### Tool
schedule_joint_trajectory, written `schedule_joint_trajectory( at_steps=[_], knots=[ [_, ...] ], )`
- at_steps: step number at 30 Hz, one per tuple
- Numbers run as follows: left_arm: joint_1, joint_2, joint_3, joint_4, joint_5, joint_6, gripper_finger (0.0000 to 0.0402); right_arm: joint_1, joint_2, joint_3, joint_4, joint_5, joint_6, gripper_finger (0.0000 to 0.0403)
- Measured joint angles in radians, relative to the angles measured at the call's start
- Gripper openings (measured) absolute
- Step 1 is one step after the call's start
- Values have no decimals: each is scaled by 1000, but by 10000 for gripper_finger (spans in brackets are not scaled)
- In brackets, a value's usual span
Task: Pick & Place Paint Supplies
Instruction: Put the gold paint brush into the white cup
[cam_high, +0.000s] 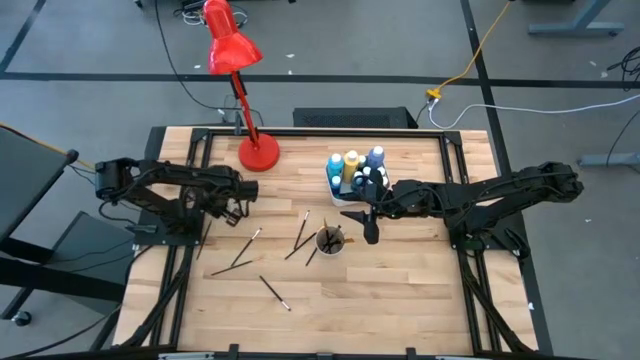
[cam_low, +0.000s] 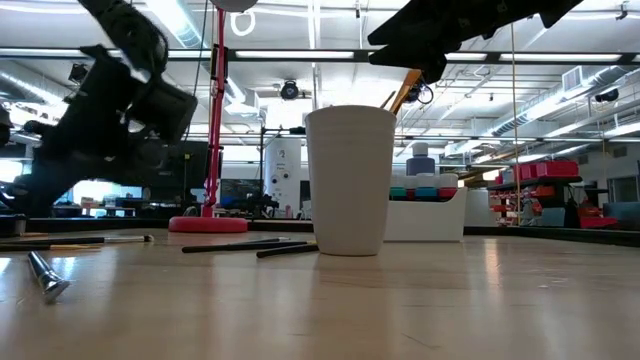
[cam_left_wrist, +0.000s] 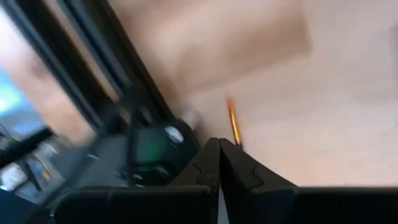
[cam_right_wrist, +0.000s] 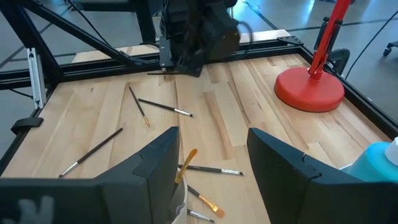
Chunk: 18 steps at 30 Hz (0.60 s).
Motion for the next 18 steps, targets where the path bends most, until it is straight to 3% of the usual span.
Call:
schedule_joint_trajectory(
  at_steps=[3,7,11,15,18],
  knots=[
    [1,0,58,-92,-71,11,10,0,0,0,13,0,-11,194],
    [13,1,37,-61,-99,3,11,0,0,0,22,0,-29,194],
    [16,7,-63,41,-86,-11,6,0,0,0,20,0,-26,194],
    [15,4,-169,181,-8,-7,9,0,0,0,16,0,-27,194],
    [4,5,-163,175,1,-5,5,0,0,0,16,1,-27,194]
  ],
)
